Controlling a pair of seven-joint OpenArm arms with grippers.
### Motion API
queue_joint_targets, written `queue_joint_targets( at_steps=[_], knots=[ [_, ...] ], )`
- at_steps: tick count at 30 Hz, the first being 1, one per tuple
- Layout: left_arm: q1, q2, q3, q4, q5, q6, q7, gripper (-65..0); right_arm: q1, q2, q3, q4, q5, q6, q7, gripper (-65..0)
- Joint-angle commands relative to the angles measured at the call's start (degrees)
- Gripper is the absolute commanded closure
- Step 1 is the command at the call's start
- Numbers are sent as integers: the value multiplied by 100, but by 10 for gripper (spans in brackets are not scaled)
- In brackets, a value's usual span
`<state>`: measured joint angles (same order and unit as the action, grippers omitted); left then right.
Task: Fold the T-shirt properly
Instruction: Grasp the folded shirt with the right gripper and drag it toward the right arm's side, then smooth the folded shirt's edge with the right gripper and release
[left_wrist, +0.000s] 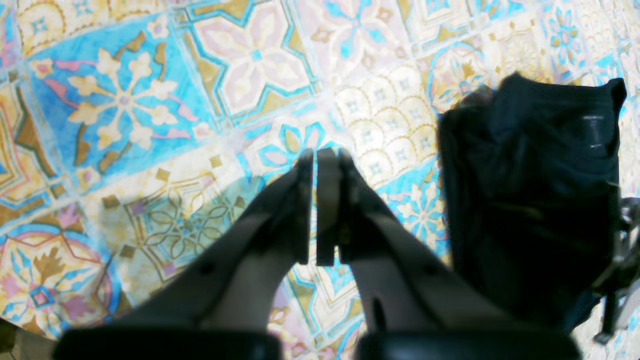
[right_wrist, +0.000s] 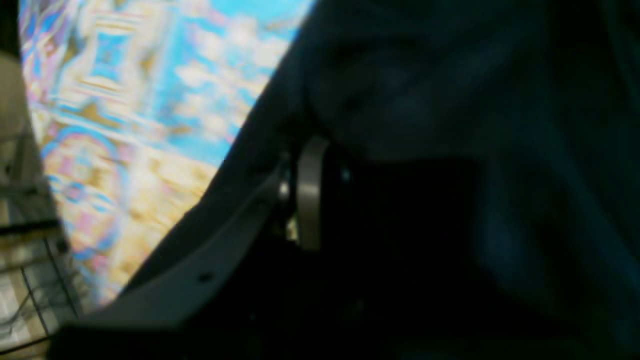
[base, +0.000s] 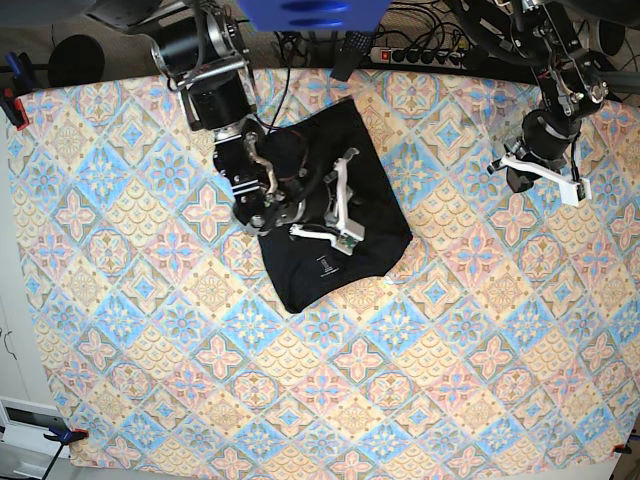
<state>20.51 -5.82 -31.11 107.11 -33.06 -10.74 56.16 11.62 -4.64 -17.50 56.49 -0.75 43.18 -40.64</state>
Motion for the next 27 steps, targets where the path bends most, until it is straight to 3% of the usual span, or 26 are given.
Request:
queue_joint_targets(
  at_steps=[1,8,17,27],
  knots=[
    [-25,-55,-23,115,-57,-29,-100,-3,65,267,154,-1,-615,-318,-476,-27],
    [-34,-55,-14,115,-57,-29,-100,-3,82,821,769,-1,-615,-318,-441,-27],
    [-25,-55,-14,115,-57,-29,-100,-3,487,1638,980,-1,-615,-318,-432,-27],
    [-25,-46,12,115,-57,-29,-100,-3,865,1708,1473,8,-615,-318,-485,-28]
  ],
)
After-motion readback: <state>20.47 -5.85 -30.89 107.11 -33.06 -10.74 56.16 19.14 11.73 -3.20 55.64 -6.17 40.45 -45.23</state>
